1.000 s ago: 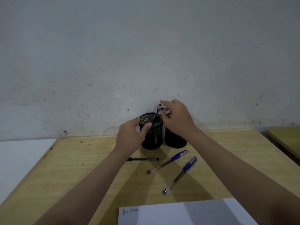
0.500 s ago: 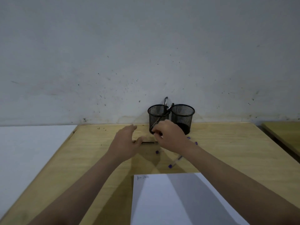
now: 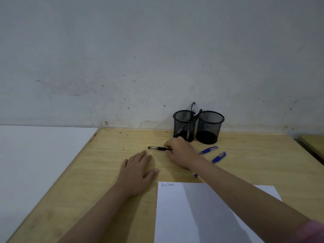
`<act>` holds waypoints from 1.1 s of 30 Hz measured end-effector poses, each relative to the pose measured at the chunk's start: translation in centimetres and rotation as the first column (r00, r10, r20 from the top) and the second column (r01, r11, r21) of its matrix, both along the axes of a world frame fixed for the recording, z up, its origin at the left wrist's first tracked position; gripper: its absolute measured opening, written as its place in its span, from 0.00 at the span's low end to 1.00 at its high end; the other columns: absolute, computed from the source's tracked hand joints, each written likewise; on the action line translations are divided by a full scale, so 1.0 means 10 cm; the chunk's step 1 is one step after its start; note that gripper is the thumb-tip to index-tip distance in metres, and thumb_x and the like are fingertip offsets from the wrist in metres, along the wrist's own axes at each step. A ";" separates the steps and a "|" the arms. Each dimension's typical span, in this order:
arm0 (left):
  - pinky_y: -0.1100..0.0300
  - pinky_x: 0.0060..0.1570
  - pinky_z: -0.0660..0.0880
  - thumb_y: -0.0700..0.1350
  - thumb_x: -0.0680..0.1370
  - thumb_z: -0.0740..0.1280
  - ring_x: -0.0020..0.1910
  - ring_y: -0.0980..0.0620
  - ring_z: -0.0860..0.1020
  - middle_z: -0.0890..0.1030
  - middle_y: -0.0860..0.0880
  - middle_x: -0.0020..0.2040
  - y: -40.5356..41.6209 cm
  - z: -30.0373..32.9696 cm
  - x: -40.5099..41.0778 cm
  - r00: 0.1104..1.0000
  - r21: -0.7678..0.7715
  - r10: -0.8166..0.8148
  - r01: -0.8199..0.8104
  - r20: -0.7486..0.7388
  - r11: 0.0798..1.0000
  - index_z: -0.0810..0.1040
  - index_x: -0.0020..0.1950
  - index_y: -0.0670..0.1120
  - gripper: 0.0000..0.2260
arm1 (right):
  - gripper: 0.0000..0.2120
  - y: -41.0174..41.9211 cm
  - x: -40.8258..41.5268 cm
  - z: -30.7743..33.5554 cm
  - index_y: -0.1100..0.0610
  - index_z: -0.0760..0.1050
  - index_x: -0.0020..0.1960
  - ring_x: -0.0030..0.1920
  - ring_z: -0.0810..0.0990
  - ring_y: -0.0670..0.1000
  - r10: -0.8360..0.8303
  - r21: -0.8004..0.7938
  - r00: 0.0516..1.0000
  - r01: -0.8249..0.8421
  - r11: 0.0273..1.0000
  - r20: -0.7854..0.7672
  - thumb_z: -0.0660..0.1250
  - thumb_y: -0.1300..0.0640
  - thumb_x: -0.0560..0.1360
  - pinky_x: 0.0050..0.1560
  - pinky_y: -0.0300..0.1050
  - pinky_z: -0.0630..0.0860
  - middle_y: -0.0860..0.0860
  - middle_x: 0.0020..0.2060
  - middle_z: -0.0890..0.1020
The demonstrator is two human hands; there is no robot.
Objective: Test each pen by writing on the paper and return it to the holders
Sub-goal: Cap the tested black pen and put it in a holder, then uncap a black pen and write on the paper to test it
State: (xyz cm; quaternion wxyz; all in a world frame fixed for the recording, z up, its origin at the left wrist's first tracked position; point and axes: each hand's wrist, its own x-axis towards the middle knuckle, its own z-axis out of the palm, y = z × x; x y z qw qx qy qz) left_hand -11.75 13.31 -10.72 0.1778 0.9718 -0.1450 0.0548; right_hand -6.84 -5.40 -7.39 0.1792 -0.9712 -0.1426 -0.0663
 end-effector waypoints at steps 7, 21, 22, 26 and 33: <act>0.47 0.71 0.51 0.69 0.66 0.45 0.73 0.51 0.57 0.58 0.53 0.76 0.00 0.01 -0.01 1.000 -0.026 0.011 -0.011 -0.015 1.000 0.60 0.72 0.54 0.37 | 0.11 0.08 0.07 -0.03 0.54 0.78 0.56 0.57 0.74 0.55 -0.052 -0.054 0.997 0.054 0.997 0.051 0.61 0.54 0.77 0.59 0.53 0.68 0.52 0.55 0.79; 0.53 0.40 0.76 0.46 0.71 0.70 0.41 0.49 0.79 0.81 0.47 0.43 -0.27 0.49 -0.26 0.901 -0.375 -0.074 0.251 0.428 0.892 0.82 0.51 0.42 0.12 | 0.08 -0.24 -0.72 0.50 0.55 0.80 0.52 0.53 0.76 0.59 0.100 -0.186 0.905 -0.024 0.982 0.414 0.64 0.59 0.76 0.62 0.58 0.63 0.52 0.47 0.81; 0.54 0.39 0.76 0.44 0.70 0.70 0.38 0.50 0.79 0.81 0.47 0.41 -0.30 0.54 -0.29 0.890 -0.395 -0.068 0.268 0.451 0.879 0.82 0.49 0.42 0.10 | 0.07 -0.28 -0.77 0.51 0.56 0.81 0.49 0.52 0.78 0.60 0.096 -0.212 0.865 0.012 0.977 0.492 0.66 0.59 0.73 0.63 0.62 0.64 0.52 0.44 0.82; 0.68 0.41 0.74 0.38 0.70 0.72 0.36 0.56 0.79 0.82 0.48 0.39 -0.42 0.66 -0.40 0.883 -0.512 -0.004 0.276 0.470 0.814 0.83 0.46 0.42 0.05 | 0.04 -0.37 -1.00 0.51 0.56 0.82 0.41 0.48 0.81 0.58 0.025 -0.035 0.563 0.007 0.999 0.826 0.69 0.58 0.71 0.59 0.60 0.68 0.50 0.38 0.81; 0.73 0.43 0.71 0.38 0.71 0.72 0.40 0.57 0.79 0.83 0.50 0.40 -0.52 0.81 -0.59 0.937 -0.709 0.024 0.248 0.349 0.661 0.84 0.45 0.43 0.05 | 0.08 -0.08 -1.41 0.46 0.57 0.76 0.42 0.28 0.72 0.41 -0.441 0.891 0.888 0.093 0.445 0.128 0.72 0.53 0.72 0.34 0.32 0.70 0.46 0.27 0.73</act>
